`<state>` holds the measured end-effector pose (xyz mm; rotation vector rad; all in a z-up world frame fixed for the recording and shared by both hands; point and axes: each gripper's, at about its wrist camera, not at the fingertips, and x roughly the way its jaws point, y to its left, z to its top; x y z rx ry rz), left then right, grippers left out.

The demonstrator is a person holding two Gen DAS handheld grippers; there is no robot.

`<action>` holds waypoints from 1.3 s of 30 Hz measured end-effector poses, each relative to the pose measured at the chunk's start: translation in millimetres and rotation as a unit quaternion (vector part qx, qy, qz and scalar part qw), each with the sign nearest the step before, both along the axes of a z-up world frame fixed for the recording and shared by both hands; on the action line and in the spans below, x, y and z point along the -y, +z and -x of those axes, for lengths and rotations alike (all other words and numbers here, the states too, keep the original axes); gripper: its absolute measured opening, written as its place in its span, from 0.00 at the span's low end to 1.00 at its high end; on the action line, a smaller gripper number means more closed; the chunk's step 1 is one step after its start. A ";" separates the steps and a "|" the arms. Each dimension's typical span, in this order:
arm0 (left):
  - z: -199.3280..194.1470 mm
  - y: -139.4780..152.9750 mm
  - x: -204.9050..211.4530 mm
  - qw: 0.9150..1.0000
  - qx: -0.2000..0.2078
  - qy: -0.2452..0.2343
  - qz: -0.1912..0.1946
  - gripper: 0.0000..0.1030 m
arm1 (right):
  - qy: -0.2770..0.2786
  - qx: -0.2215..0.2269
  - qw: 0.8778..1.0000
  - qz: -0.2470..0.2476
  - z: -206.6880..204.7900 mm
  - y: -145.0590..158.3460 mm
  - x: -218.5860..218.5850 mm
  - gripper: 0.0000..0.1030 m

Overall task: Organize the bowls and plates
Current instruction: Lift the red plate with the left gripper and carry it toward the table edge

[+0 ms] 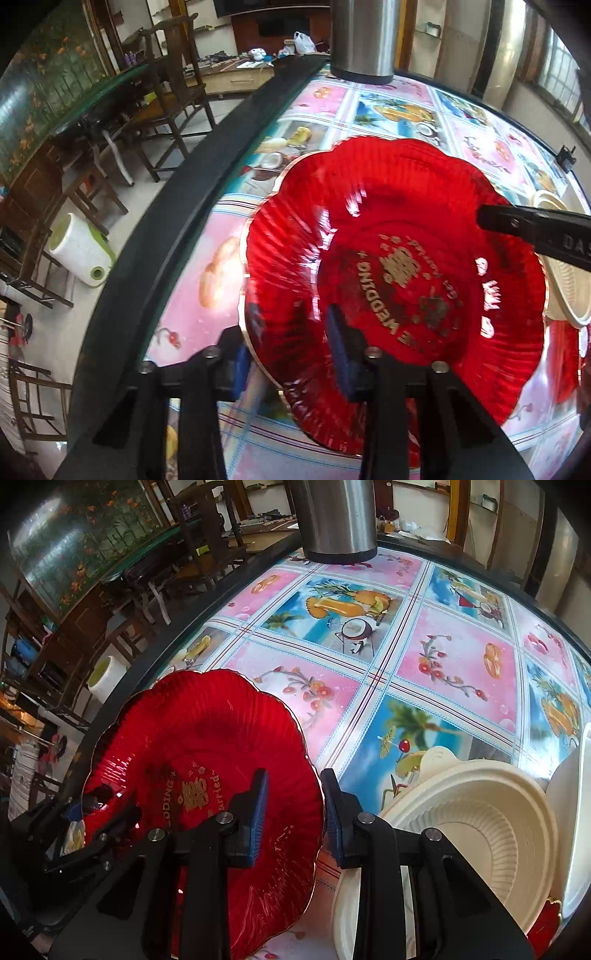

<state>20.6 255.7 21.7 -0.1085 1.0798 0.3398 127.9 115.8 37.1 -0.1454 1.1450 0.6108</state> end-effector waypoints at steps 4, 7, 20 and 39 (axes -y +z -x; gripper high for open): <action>2.0 1.3 -8.2 1.000 0.001 0.001 0.007 0.22 | -0.001 -0.006 1.000 -0.006 8.7 1.7 4.4 0.28; 9.8 3.4 -11.5 1.000 0.002 0.003 0.014 0.21 | 0.001 0.011 1.000 0.004 25.9 3.7 3.9 0.28; 48.5 31.3 -21.1 1.000 0.019 -0.015 0.008 0.22 | -0.002 0.047 0.999 0.000 114.8 33.4 6.8 0.29; 74.7 -3.0 -32.6 1.000 0.007 -0.013 0.018 0.29 | -0.016 0.013 1.000 -0.014 168.8 0.7 11.9 0.31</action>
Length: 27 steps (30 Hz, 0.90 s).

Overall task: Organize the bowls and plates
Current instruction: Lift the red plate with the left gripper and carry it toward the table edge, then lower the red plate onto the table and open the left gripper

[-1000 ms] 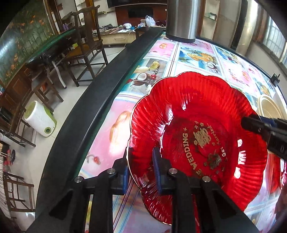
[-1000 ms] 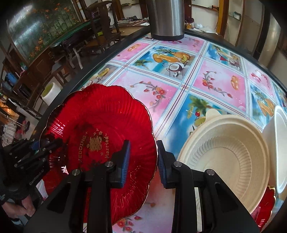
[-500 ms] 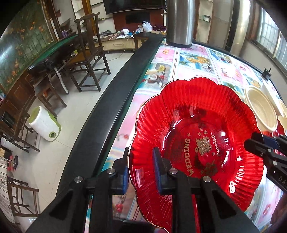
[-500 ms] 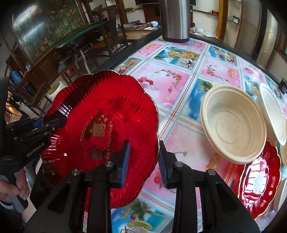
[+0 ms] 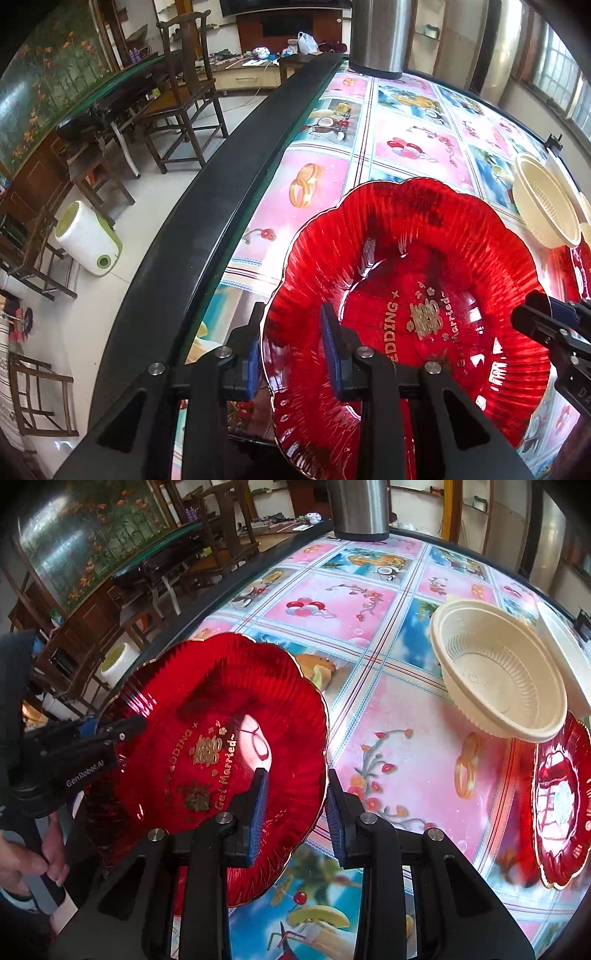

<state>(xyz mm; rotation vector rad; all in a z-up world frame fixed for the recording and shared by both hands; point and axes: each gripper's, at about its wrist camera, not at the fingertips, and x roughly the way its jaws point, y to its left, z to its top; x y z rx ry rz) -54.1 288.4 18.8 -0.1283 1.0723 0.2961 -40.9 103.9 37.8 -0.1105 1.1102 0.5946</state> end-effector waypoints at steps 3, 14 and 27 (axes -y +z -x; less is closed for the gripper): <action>4.4 4.7 4.1 0.999 0.020 -0.002 -0.026 0.36 | -0.008 0.010 1.000 0.001 4.7 2.3 1.6 0.31; 25.1 52.3 19.7 0.991 0.110 0.001 -0.073 0.75 | -0.030 0.066 0.997 0.010 26.3 25.0 15.4 0.31; 24.3 65.2 92.1 0.987 0.138 -0.067 -0.044 0.76 | -0.073 0.070 0.995 -0.023 38.9 38.5 58.0 0.31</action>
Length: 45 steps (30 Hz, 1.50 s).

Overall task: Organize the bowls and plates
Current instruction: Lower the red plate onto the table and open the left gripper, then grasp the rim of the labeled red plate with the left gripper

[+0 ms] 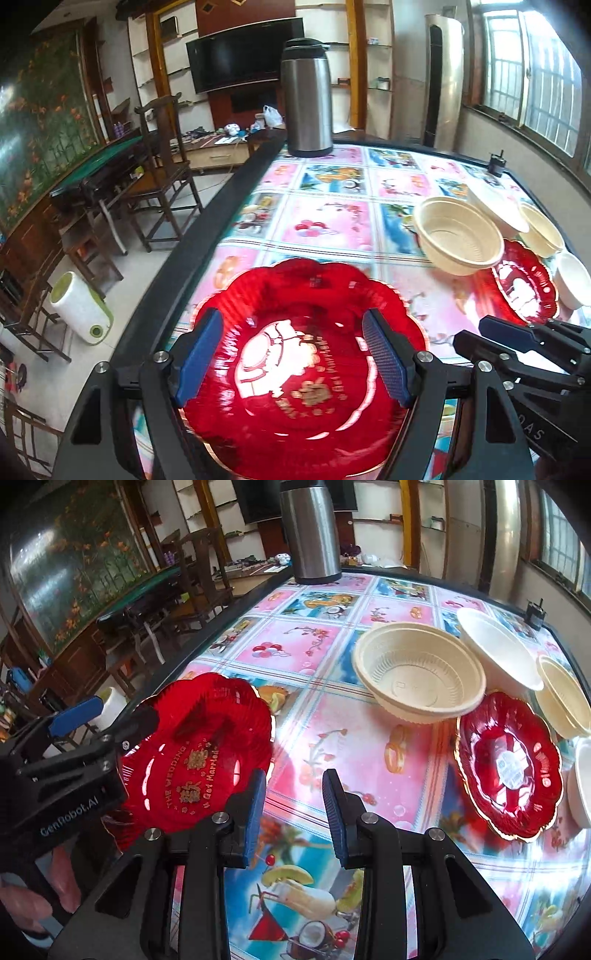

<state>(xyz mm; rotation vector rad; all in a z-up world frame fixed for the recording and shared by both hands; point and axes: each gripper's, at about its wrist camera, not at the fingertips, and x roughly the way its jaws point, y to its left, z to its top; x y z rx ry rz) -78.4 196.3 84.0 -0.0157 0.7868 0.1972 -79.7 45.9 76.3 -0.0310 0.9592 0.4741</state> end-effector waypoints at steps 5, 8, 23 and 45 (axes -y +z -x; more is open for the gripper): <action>-0.8 -1.7 26.4 1.000 -0.001 -0.020 0.011 0.76 | -0.030 0.001 1.000 -0.006 2.2 -1.6 25.4 0.31; -3.1 -3.7 42.1 0.999 -0.002 -0.031 0.011 0.76 | -0.044 -0.006 0.999 -0.012 1.1 -3.9 41.1 0.31; -12.9 -8.9 98.8 0.997 -0.015 -0.072 0.026 0.76 | -0.109 -0.018 0.993 -0.030 8.4 -9.4 116.9 0.31; -64.2 -37.8 175.0 0.992 -0.067 -0.091 0.058 0.76 | -0.209 -0.067 0.973 -0.072 -16.5 -41.5 223.8 0.46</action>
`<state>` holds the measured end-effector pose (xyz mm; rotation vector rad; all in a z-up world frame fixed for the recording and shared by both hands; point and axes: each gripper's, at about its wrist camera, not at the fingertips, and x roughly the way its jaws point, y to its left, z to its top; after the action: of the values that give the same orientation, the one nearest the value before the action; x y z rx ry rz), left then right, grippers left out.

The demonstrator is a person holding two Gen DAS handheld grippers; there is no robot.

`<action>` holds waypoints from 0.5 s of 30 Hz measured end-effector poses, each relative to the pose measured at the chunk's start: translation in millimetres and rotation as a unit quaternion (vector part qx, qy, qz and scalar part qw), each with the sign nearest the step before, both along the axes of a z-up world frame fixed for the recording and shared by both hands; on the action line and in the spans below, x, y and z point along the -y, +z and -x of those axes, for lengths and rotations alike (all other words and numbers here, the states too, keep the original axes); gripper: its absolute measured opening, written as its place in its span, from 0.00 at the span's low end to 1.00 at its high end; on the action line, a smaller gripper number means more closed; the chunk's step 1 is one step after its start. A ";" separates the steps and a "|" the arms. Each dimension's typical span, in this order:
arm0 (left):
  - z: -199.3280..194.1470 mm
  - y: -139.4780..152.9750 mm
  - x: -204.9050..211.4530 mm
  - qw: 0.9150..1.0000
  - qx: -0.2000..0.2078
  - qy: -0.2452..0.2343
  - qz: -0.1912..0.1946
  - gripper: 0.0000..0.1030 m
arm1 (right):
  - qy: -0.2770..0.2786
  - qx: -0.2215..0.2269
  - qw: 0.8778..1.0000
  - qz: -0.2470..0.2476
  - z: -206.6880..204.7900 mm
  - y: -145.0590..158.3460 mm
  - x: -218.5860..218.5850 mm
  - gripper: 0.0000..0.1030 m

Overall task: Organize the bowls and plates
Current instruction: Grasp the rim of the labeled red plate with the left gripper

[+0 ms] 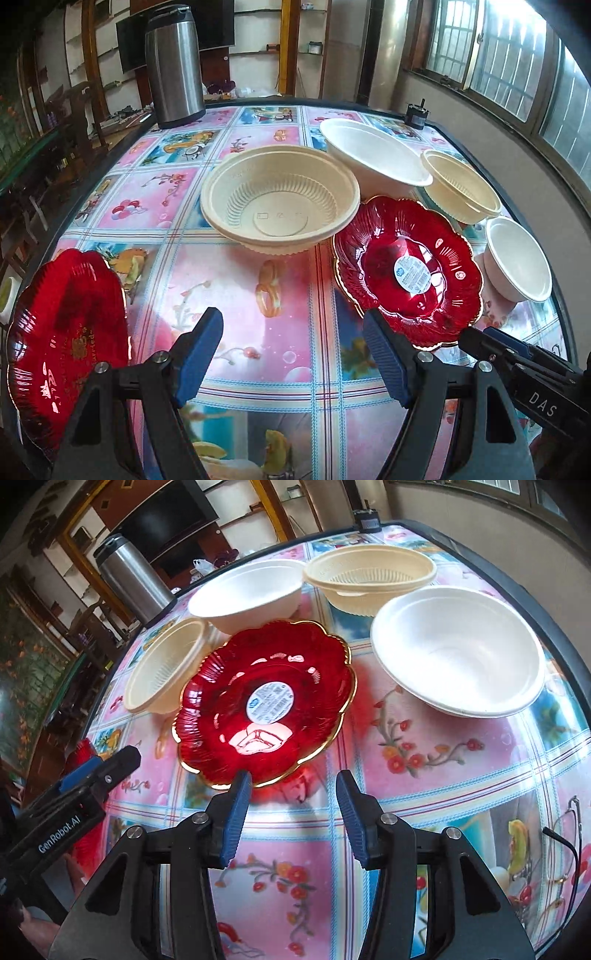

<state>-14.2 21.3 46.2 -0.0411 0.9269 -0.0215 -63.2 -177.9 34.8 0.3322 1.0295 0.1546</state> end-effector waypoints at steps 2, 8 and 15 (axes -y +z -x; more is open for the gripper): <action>-4.3 -2.5 5.4 1.000 -0.001 -0.001 -0.008 0.76 | 0.001 -0.003 1.000 -0.011 -7.7 -3.2 3.4 0.46; -20.1 -9.3 13.1 1.000 -0.011 0.003 -0.005 0.76 | -0.008 -0.005 1.000 -0.004 -34.0 -4.3 10.8 0.46; -29.8 -14.4 24.7 1.000 -0.019 -0.002 0.002 0.76 | 0.004 -0.004 1.000 0.007 -63.8 -1.7 12.2 0.46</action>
<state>15.6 -3.4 31.8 -0.0434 0.9645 -0.0254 0.6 -190.1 33.1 0.3171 1.0387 0.1538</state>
